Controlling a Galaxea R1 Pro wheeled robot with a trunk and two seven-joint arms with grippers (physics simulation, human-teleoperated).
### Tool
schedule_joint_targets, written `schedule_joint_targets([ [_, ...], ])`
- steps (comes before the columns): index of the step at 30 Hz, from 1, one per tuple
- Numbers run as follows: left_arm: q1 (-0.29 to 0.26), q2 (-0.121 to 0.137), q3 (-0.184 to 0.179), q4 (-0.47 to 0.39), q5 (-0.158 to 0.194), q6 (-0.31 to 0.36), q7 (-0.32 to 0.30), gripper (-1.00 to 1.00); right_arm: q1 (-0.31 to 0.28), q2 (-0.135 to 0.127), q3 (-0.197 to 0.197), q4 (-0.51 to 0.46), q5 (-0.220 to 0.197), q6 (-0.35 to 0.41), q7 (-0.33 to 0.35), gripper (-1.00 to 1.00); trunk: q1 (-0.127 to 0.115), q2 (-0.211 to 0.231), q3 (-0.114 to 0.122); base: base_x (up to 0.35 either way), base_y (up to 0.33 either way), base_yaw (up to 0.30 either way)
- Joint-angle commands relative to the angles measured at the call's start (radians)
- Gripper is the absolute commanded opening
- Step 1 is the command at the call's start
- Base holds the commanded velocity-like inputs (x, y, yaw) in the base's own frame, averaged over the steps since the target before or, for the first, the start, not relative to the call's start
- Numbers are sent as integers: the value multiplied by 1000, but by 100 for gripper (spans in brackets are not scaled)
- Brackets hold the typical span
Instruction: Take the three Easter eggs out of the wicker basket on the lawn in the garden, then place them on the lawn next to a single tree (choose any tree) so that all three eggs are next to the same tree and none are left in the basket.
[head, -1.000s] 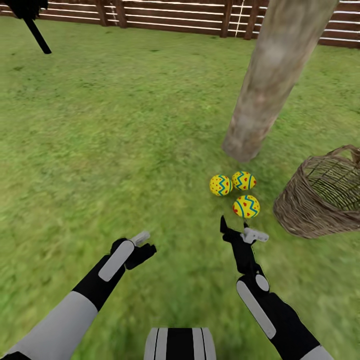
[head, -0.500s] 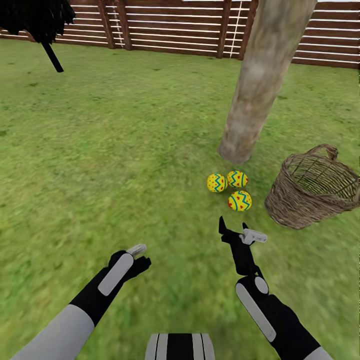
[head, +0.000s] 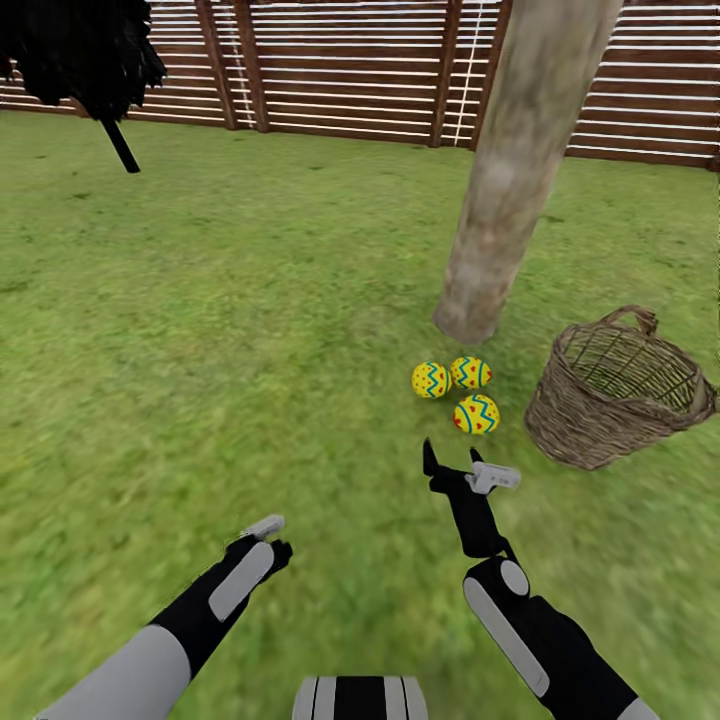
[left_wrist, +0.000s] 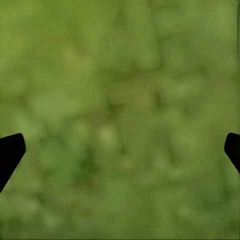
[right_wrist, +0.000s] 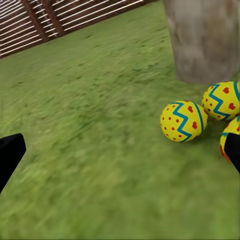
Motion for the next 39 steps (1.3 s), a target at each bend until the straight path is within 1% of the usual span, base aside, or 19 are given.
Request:
schedule_joint_targets([
  [1,-1,1,-24,6,4,-12,6,100,-1,-1,5,1,-8,-9,-4,100,-1,0,3,0,0,0],
  [5,-1,-5,-47,44,2,-26,-18,100,-1,2,8,1,-9,-10,-2,100,-2,1,19,0,0,0],
  [8,-1,-7,-54,53,1,-28,-32,100,-1,4,9,2,-10,-11,-2,100,-4,2,30,0,0,0],
  [12,-1,-2,-91,65,3,-115,-42,100,-1,6,8,3,-9,-11,-3,100,-6,3,46,0,0,0],
  [14,-1,-1,-106,77,4,-135,-43,100,-1,2,8,0,-9,-11,-1,100,-6,3,54,0,0,0],
  [19,-1,-3,-124,123,2,-148,-43,100,1,-17,11,1,-10,0,0,100,-9,4,73,0,0,0],
  [21,-1,-2,-128,132,2,-149,-43,100,2,-21,12,3,-8,0,-1,100,-10,5,81,0,0,0],
  [25,-1,-1,-131,148,1,-155,-43,100,3,-18,7,21,-12,8,-22,100,-11,6,96,0,0,0],
  [28,-1,-1,-132,164,0,-194,-44,100,2,-8,-3,45,-18,11,-84,100,-13,6,108,0,0,0],
  [29,-1,-1,-133,168,1,-221,-47,100,2,2,-6,47,-20,12,-124,100,-13,6,112,0,0,0],
  [30,-1,0,-134,170,1,-235,-48,100,2,7,-8,47,-21,13,-146,100,-14,7,115,0,0,0],
  [31,-1,0,-138,178,2,-262,-51,100,2,16,-10,43,-26,19,-192,100,-14,7,119,0,0,0],
  [32,-1,1,-143,193,2,-285,-53,100,2,22,-10,42,-32,34,-235,100,-15,7,123,0,0,0],
  [33,0,1,-145,202,2,-294,-54,100,2,24,-10,42,-35,44,-253,100,-15,7,127,0,0,0],
  [34,0,2,-148,225,1,-311,-63,100,2,27,-10,42,-43,72,-278,100,-15,8,131,0,0,0],
  [35,0,3,-151,262,-1,-333,-95,100,2,28,-11,43,-54,120,-300,100,-16,8,135,0,0,0],
  [36,0,3,-151,274,-1,-342,-109,100,2,27,-12,43,-57,136,-306,100,-16,8,139,0,0,0],
  [37,0,3,-153,300,-2,-365,-138,100,3,26,-12,47,-60,166,-316,100,-17,8,142,0,0,0],
  [39,0,3,-155,350,-1,-436,-177,100,6,23,-12,99,-58,205,-333,100,-18,9,150,0,0,0],
])
